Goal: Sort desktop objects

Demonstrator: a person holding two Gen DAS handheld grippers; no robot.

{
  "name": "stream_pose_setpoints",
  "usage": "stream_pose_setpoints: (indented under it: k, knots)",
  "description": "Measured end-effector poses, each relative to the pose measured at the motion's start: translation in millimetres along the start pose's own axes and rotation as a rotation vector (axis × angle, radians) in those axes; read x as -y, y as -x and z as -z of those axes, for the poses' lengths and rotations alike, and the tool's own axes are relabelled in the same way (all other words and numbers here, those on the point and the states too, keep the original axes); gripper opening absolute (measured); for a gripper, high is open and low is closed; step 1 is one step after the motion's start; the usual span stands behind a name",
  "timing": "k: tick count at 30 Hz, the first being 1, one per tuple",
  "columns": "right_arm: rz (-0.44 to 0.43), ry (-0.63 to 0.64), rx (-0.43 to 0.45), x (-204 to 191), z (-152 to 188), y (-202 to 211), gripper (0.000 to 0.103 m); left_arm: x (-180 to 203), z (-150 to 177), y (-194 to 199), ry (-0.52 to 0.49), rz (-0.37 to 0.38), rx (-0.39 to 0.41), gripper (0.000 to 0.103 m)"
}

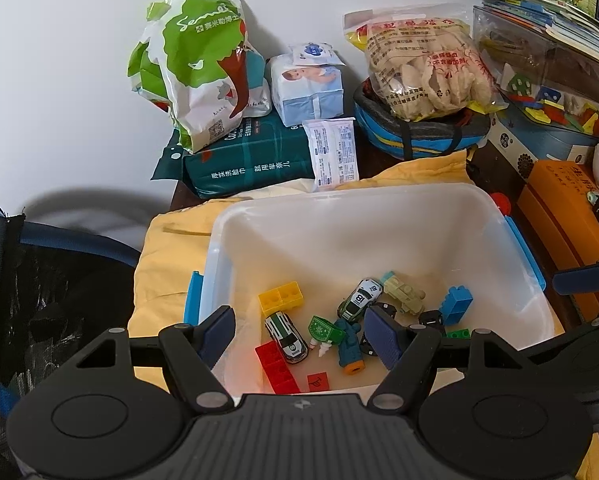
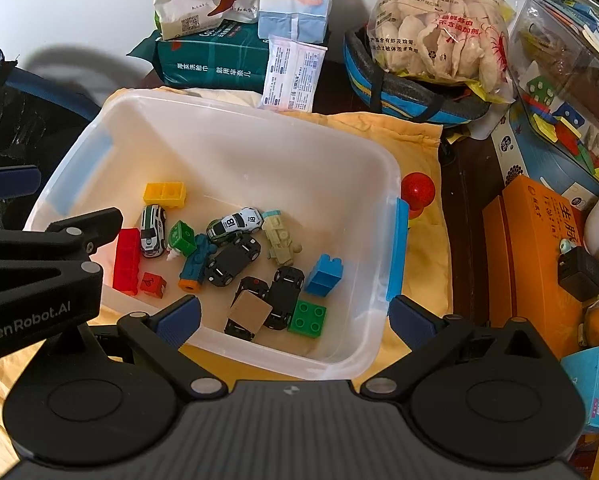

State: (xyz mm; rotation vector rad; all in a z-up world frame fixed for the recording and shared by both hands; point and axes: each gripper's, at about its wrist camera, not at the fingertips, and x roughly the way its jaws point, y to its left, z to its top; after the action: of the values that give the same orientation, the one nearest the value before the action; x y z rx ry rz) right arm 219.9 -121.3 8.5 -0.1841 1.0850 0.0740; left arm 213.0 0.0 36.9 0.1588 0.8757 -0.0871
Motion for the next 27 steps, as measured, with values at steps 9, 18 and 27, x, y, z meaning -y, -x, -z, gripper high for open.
stream_pose_setpoints:
  k: [9, 18, 27]
  knots:
    - [0.008, -0.006, 0.004, 1.5, -1.8, 1.7, 0.103, -4.0, -0.6, 0.9, 0.016, -0.015, 0.009, 0.075]
    - [0.013, -0.013, 0.012, 2.6, -2.7, 3.6, 0.103, -7.1, -0.6, 2.1, 0.026, -0.024, 0.013, 0.075]
    - [0.013, -0.023, 0.015, 1.7, -1.7, 3.6, 0.103, -6.1, -0.4, 1.0, 0.023, -0.020, 0.009, 0.075]
